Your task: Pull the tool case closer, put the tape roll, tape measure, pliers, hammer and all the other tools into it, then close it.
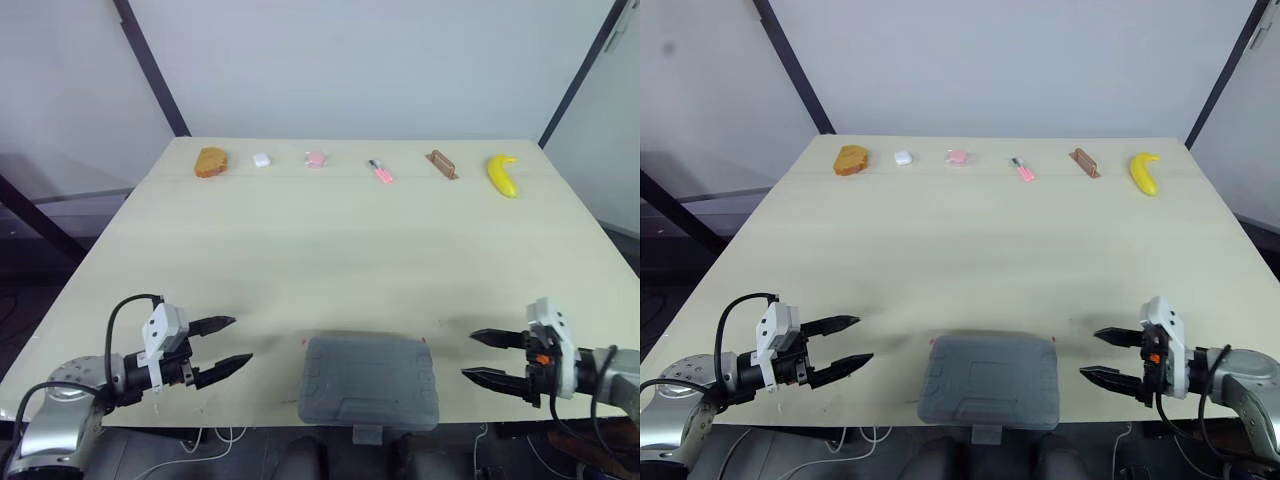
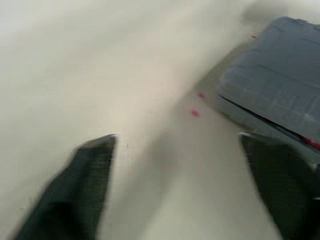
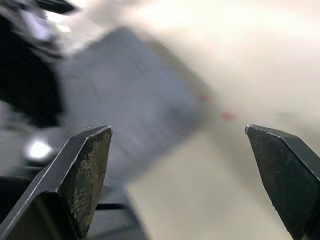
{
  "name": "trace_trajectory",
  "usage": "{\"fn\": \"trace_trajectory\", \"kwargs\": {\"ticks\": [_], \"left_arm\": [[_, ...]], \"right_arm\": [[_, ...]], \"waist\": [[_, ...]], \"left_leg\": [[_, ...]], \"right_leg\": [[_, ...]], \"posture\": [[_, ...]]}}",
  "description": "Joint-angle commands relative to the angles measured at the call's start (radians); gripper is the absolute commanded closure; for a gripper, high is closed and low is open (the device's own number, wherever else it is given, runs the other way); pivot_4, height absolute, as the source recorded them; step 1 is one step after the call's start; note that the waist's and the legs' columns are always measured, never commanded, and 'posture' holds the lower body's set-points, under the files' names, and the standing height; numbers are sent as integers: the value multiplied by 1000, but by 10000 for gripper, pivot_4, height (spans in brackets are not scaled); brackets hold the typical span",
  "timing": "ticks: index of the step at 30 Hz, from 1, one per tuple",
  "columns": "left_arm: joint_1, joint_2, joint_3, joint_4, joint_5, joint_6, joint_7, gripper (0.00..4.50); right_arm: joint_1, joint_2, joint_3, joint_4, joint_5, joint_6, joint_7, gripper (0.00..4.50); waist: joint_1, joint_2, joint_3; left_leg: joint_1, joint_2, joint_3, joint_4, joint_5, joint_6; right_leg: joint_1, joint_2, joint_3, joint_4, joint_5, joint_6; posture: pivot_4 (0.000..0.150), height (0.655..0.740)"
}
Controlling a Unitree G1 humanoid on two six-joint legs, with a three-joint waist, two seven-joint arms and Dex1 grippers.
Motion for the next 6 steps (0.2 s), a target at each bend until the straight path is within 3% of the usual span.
{"fn": "trace_trajectory", "kwargs": {"ticks": [1, 6], "left_arm": [[22, 9, 51, -51, 18, 3, 58, 122], [37, 27, 83, -33, 33, -4, 80, 122]], "right_arm": [[30, 5, -83, 40, -24, -182, -1, 0], [59, 8, -151, 135, -17, -312, -13, 0]], "waist": [[0, 0, 0], [5, 0, 0]], "left_leg": [[1, 0, 0, 0, 0, 0], [0, 0, 1, 0, 0, 0]], "right_leg": [[0, 0, 0, 0, 0, 0], [0, 0, 0, 0, 0, 0]], "posture": [[1500, 7400], [1500, 7400]]}}
